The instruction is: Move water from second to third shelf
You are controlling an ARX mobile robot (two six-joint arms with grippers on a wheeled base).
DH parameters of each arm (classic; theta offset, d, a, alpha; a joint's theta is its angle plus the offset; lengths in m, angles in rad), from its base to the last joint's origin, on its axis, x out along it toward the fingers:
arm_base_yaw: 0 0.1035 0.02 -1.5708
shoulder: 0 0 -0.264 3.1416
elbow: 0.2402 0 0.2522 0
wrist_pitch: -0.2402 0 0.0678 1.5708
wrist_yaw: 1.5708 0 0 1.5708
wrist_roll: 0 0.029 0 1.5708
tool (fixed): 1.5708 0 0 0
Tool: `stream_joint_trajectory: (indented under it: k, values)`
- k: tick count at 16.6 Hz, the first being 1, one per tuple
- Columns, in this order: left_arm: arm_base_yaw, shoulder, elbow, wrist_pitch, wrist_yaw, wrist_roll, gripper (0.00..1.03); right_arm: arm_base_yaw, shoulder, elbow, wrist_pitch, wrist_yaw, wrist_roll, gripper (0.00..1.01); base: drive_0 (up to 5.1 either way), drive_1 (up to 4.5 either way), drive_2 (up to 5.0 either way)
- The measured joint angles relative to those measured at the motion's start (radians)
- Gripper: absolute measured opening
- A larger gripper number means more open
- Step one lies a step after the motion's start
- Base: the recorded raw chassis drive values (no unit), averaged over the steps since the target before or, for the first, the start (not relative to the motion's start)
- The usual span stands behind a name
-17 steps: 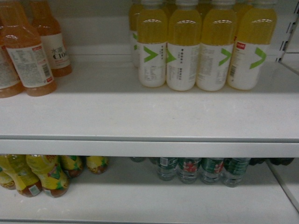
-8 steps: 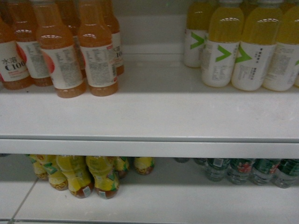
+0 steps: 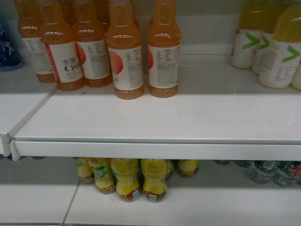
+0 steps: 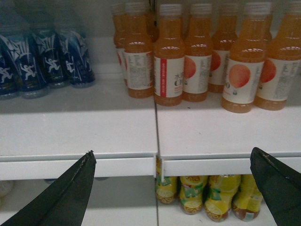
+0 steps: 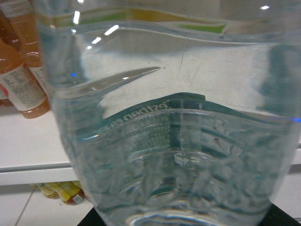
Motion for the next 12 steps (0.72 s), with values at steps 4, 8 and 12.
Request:
stream_joint_trajectory:
  k: [4,8,12]
  values:
    - [0.000,0.000,0.000,0.003,0.000,0.000,0.98,0.000,0.000,0.000,0.000,0.002,0.000,0.40,-5.1,2.38,2.4]
    - [0.000,0.000,0.000,0.002,0.000,0.000,0.98,0.000,0.000,0.000,-0.001,0.001,0.000,0.40,-5.1,2.40,2.4]
    - [0.000,0.000,0.000,0.000,0.000,0.000,0.98,0.000,-0.001,0.000,-0.001,0.003,0.000,0.40,-4.9,2.51,2.5]
